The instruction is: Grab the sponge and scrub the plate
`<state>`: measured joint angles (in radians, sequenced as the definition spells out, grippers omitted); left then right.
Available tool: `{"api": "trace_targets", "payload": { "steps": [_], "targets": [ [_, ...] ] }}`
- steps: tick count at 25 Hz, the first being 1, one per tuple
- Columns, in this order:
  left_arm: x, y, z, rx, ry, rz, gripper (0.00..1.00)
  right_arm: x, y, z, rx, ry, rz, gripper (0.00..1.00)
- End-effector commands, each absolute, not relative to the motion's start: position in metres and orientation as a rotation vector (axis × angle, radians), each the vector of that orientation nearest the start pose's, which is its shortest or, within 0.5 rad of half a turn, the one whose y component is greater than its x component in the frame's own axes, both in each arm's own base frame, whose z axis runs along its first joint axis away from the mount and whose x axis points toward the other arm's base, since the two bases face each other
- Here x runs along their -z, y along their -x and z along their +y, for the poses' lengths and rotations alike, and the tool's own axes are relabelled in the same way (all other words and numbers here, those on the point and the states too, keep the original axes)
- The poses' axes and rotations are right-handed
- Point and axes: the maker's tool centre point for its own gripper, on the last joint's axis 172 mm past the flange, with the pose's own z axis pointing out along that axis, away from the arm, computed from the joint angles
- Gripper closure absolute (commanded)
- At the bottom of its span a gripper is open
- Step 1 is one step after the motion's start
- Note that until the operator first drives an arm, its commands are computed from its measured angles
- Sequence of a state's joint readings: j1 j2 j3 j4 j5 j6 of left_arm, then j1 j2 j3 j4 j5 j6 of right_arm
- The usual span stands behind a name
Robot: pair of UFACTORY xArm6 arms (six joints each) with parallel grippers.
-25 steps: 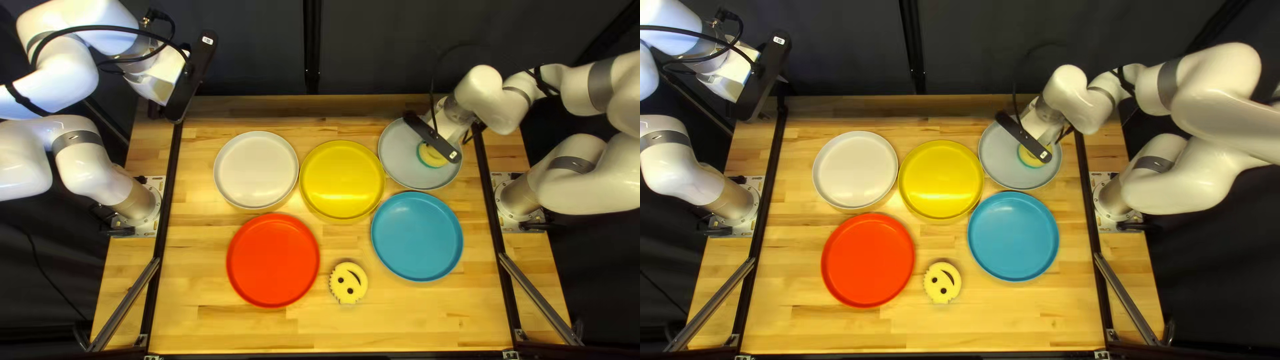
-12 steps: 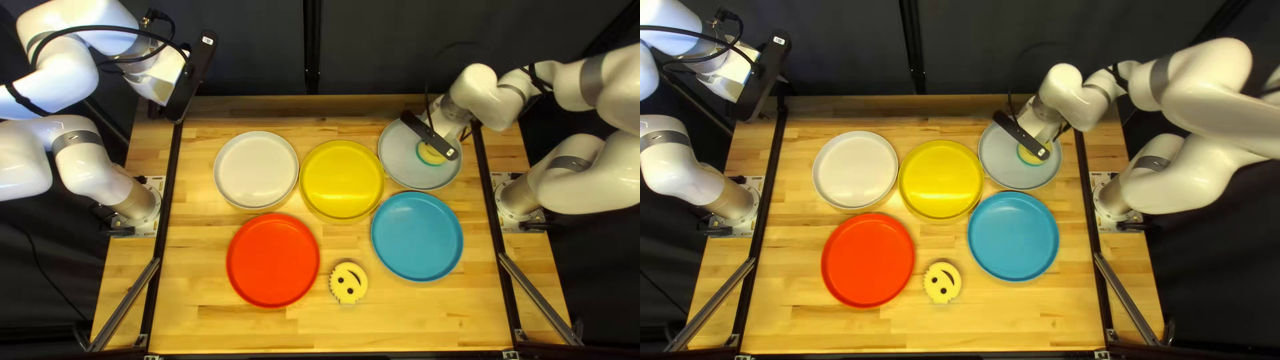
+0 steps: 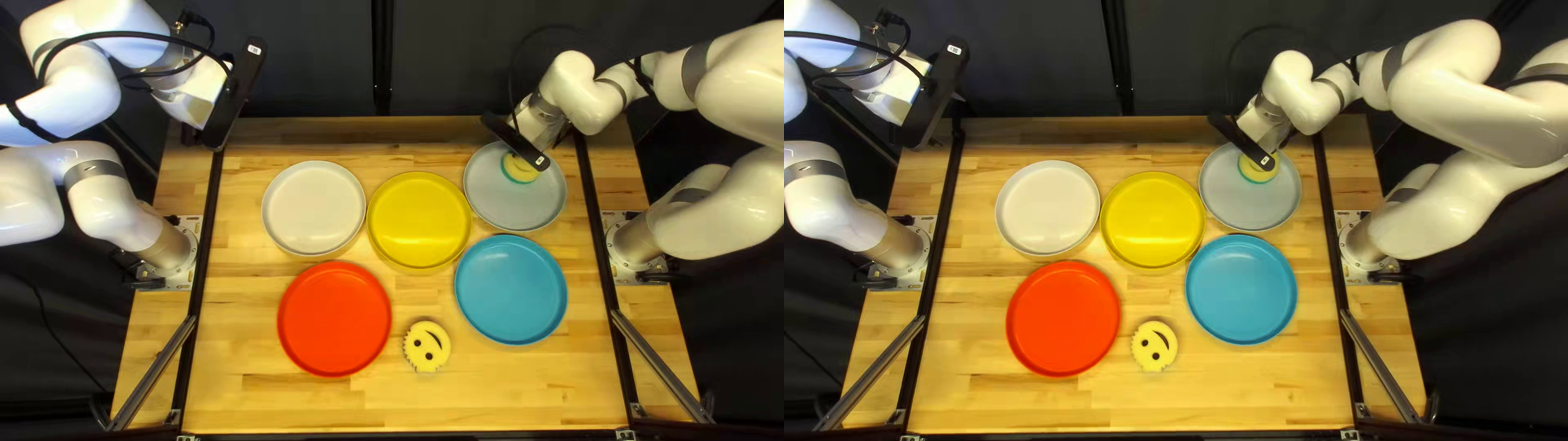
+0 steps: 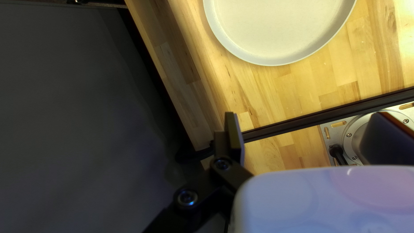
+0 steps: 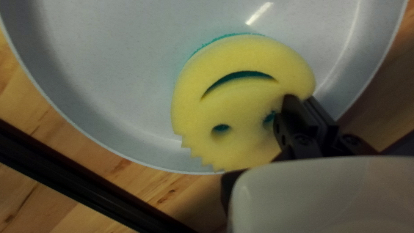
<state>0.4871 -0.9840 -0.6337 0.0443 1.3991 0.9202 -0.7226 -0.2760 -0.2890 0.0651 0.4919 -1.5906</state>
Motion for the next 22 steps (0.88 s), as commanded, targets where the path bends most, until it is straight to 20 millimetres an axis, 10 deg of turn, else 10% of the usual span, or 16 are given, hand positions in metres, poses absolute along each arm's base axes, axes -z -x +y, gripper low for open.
{"api": "trace_targets", "payload": {
  "steps": [1, 7, 22],
  "targets": [
    [-0.317, -0.228, 0.133, 0.205, 2.889, 0.64, 0.0, -0.046, -0.23, -0.182, 0.083, 2.93, -1.283, 1.0],
    [-0.317, -0.228, 0.133, 0.205, 2.889, 0.64, 0.0, -0.045, -0.227, -0.165, 0.068, 2.92, -1.314, 1.0],
    [-0.317, -0.228, 0.133, 0.205, 2.889, 0.64, 0.0, -0.052, -0.286, -0.222, 0.117, 2.921, -1.318, 1.0]
  ]
}}
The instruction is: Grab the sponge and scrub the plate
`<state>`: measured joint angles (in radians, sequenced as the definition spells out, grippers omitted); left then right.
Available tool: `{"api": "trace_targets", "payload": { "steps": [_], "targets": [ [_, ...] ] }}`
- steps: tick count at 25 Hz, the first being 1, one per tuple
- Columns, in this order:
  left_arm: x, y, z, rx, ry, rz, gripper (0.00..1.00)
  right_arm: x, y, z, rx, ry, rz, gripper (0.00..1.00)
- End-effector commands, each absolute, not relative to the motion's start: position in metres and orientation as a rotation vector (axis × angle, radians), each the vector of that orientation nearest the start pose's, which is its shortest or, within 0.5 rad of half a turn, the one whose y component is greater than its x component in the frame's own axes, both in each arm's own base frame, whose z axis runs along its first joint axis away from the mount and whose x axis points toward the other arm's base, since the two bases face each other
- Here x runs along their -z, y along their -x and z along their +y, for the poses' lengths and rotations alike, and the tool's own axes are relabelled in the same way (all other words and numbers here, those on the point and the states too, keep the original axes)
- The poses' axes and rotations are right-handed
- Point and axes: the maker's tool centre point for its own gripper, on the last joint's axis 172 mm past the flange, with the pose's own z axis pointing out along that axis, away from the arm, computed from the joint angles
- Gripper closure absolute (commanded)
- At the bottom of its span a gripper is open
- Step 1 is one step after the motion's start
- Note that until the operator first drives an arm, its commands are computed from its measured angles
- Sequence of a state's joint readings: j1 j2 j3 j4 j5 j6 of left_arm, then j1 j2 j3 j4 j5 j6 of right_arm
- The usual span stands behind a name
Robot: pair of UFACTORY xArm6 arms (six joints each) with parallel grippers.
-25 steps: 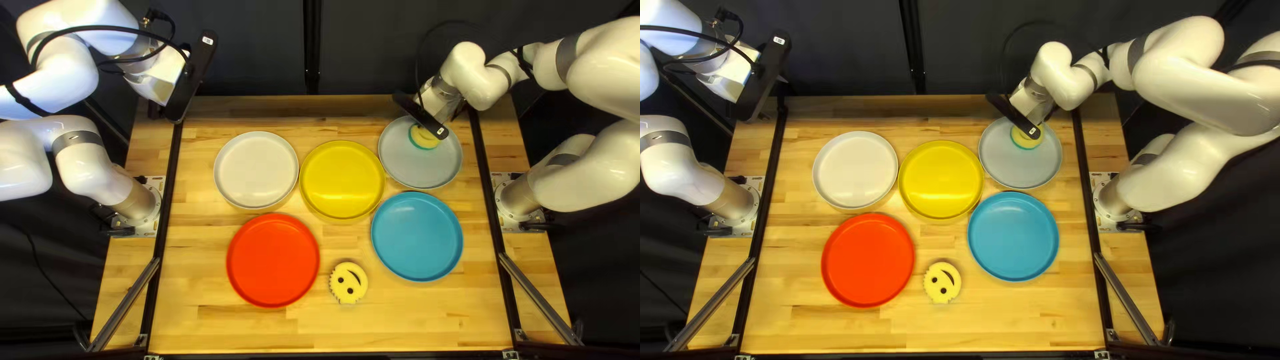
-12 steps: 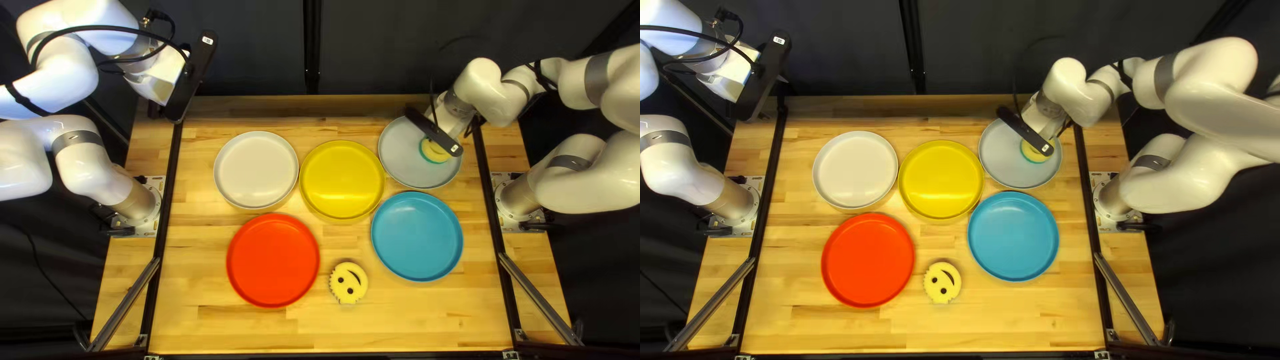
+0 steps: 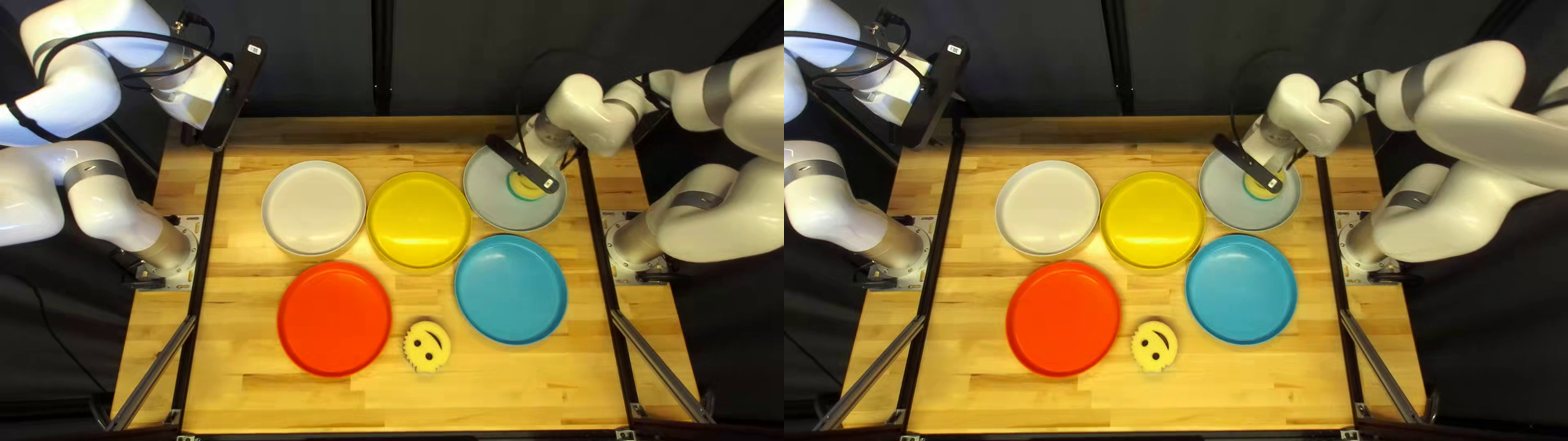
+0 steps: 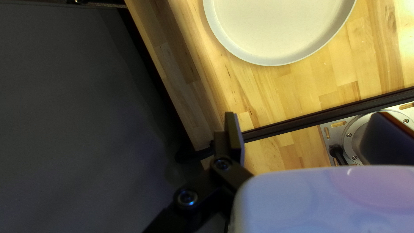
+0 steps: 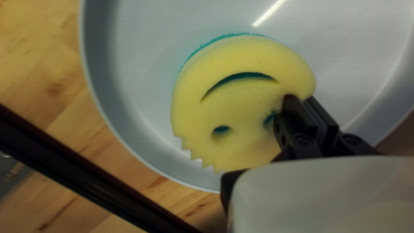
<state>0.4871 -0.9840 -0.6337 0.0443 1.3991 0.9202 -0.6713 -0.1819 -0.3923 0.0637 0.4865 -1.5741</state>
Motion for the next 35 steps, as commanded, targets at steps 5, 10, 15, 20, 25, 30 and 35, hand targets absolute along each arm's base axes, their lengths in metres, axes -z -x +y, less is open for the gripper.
{"api": "trace_targets", "payload": {
  "steps": [5, 10, 15, 20, 25, 30, 35],
  "targets": [
    [-0.317, -0.228, 0.133, 0.205, 2.889, 0.64, 0.0, -0.05, -0.282, -0.217, 0.123, 2.914, -1.324, 1.0],
    [-0.317, -0.228, 0.133, 0.205, 2.889, 0.64, 0.0, -0.044, -0.256, -0.19, 0.122, 2.891, -1.331, 1.0],
    [-0.317, -0.228, 0.133, 0.205, 2.889, 0.64, 0.0, -0.046, -0.242, -0.155, 0.105, 2.879, -1.354, 1.0],
    [-0.317, -0.228, 0.133, 0.205, 2.889, 0.64, 0.0, -0.047, -0.242, -0.133, 0.085, 2.871, -1.358, 1.0],
    [-0.317, -0.228, 0.133, 0.205, 2.889, 0.64, 0.0, -0.042, -0.263, -0.147, 0.079, 2.862, -1.344, 1.0],
    [-0.317, -0.228, 0.133, 0.205, 2.889, 0.64, 0.0, -0.04, -0.282, -0.182, 0.081, 2.86, -1.329, 1.0],
    [-0.317, -0.228, 0.133, 0.205, 2.889, 0.64, 0.0, -0.047, -0.299, -0.215, 0.088, 2.865, -1.314, 1.0]
  ]
}}
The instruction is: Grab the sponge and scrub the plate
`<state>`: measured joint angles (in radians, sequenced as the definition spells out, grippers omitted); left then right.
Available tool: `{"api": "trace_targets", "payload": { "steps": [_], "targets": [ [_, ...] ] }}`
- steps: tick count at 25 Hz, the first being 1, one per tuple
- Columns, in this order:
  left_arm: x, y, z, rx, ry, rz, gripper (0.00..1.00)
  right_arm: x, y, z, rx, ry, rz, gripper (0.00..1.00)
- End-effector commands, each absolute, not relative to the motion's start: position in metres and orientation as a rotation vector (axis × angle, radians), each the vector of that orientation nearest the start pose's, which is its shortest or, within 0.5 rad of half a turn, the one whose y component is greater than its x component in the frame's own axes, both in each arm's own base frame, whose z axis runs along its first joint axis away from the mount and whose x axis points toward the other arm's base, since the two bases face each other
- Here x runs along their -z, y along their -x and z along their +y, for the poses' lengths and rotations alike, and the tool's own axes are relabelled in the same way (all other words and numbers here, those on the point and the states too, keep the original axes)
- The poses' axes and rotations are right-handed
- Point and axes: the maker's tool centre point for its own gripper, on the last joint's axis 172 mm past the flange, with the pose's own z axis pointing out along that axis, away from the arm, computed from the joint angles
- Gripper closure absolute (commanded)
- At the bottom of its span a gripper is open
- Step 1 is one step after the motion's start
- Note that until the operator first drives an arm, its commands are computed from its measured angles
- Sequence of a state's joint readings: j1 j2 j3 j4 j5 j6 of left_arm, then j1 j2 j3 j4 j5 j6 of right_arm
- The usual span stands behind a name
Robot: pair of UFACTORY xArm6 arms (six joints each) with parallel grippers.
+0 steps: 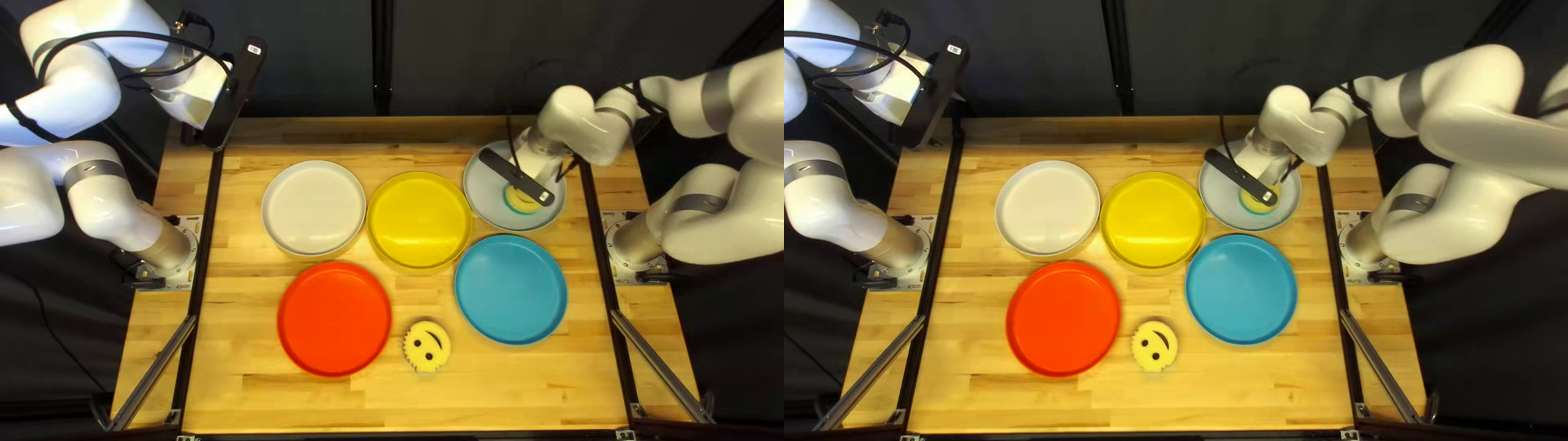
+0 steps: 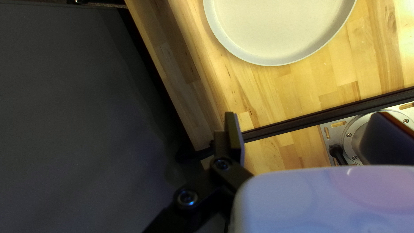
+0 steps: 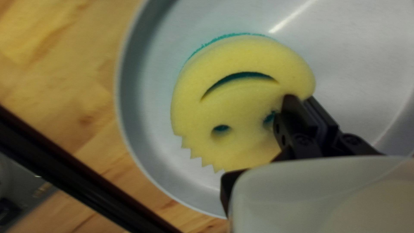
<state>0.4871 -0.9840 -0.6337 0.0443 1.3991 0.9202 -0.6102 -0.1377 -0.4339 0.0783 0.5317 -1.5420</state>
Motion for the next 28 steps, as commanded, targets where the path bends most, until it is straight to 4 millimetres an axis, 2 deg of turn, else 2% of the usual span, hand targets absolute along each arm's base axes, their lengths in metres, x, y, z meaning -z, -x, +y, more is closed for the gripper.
{"api": "trace_targets", "payload": {
  "steps": [1, 4, 7, 12, 16, 20, 25, 28],
  "targets": [
    [-0.317, -0.228, 0.133, 0.205, 2.889, 0.64, 0.0, -0.047, -0.302, -0.221, 0.09, 2.865, -1.312, 1.0],
    [-0.317, -0.228, 0.133, 0.205, 2.889, 0.64, 0.0, -0.046, -0.306, -0.225, 0.093, 2.865, -1.307, 1.0],
    [-0.317, -0.228, 0.133, 0.205, 2.889, 0.64, 0.0, -0.047, -0.302, -0.218, 0.094, 2.864, -1.308, 1.0],
    [-0.317, -0.228, 0.133, 0.205, 2.889, 0.64, 0.0, -0.045, -0.29, -0.189, 0.086, 2.858, -1.315, 1.0],
    [-0.317, -0.228, 0.133, 0.205, 2.889, 0.64, 0.0, -0.041, -0.278, -0.158, 0.075, 2.847, -1.309, 1.0],
    [-0.317, -0.228, 0.133, 0.205, 2.889, 0.64, 0.0, -0.038, -0.267, -0.141, 0.066, 2.835, -1.294, 1.0],
    [-0.317, -0.228, 0.133, 0.205, 2.889, 0.64, 0.0, -0.04, -0.273, -0.137, 0.067, 2.832, -1.291, 1.0],
    [-0.317, -0.228, 0.133, 0.205, 2.889, 0.64, 0.0, -0.041, -0.285, -0.15, 0.074, 2.837, -1.291, 1.0]
  ]
}}
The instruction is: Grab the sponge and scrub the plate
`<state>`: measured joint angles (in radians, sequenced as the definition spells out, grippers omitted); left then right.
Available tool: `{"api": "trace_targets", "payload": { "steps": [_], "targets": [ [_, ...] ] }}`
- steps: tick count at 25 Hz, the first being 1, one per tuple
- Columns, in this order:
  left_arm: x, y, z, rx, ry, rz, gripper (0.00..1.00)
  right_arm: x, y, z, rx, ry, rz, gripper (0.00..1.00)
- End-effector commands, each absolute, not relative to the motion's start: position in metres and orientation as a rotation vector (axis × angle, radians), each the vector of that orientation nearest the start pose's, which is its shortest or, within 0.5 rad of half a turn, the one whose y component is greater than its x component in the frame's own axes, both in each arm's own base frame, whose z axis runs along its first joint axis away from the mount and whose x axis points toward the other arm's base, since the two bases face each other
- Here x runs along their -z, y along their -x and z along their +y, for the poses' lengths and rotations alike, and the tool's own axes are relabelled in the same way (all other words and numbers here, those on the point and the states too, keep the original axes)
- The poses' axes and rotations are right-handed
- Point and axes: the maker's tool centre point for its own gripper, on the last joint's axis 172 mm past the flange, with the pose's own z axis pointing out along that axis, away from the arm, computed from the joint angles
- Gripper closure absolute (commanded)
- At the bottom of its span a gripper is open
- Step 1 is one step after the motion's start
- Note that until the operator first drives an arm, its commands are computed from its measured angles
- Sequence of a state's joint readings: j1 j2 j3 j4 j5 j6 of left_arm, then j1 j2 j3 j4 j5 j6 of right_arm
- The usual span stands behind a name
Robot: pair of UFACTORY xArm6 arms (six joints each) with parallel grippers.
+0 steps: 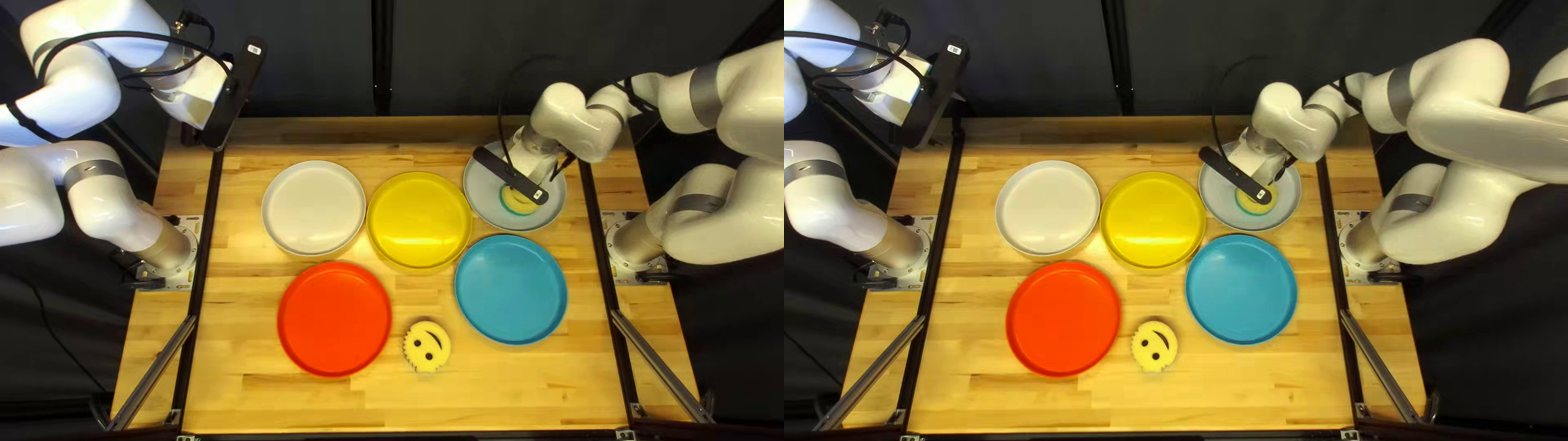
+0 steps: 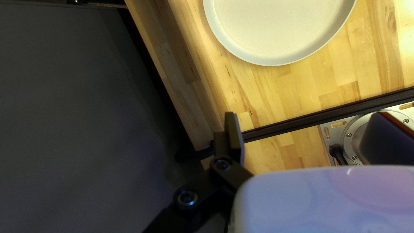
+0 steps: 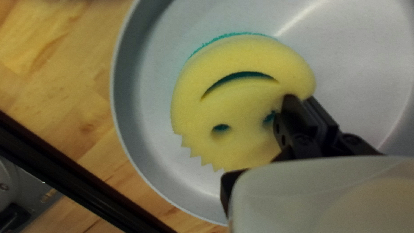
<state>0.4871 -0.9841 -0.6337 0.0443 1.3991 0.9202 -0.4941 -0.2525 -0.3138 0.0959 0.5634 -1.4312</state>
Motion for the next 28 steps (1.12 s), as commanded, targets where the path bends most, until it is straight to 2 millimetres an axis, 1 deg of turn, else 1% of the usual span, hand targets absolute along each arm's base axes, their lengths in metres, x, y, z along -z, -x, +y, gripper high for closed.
{"api": "trace_targets", "payload": {
  "steps": [1, 4, 5, 6, 10, 12, 14, 19, 23, 28],
  "targets": [
    [-0.317, -0.228, 0.133, 0.205, 2.889, 0.64, 0.0, -0.041, -0.289, -0.155, 0.077, 2.839, -1.291, 1.0],
    [-0.317, -0.228, 0.133, 0.205, 2.889, 0.64, 0.0, -0.042, -0.301, -0.168, 0.086, 2.843, -1.293, 1.0],
    [-0.317, -0.228, 0.133, 0.205, 2.889, 0.64, 0.0, -0.042, -0.308, -0.177, 0.09, 2.846, -1.295, 1.0],
    [-0.317, -0.228, 0.133, 0.205, 2.889, 0.64, 0.0, -0.043, -0.312, -0.181, 0.094, 2.848, -1.295, 1.0],
    [-0.317, -0.228, 0.133, 0.205, 2.889, 0.64, 0.0, -0.044, -0.32, -0.19, 0.106, 2.853, -1.298, 1.0],
    [-0.317, -0.228, 0.133, 0.205, 2.889, 0.64, 0.0, -0.044, -0.321, -0.19, 0.107, 2.854, -1.3, 1.0],
    [-0.317, -0.228, 0.133, 0.205, 2.889, 0.64, 0.0, -0.044, -0.319, -0.185, 0.107, 2.852, -1.302, 1.0],
    [-0.317, -0.228, 0.133, 0.205, 2.889, 0.64, 0.0, -0.044, -0.312, -0.165, 0.098, 2.849, -1.306, 1.0],
    [-0.317, -0.228, 0.133, 0.205, 2.889, 0.64, 0.0, -0.042, -0.301, -0.144, 0.083, 2.843, -1.31, 1.0],
    [-0.317, -0.228, 0.133, 0.205, 2.889, 0.64, 0.0, -0.041, -0.293, -0.134, 0.068, 2.838, -1.315, 1.0]
  ]
}}
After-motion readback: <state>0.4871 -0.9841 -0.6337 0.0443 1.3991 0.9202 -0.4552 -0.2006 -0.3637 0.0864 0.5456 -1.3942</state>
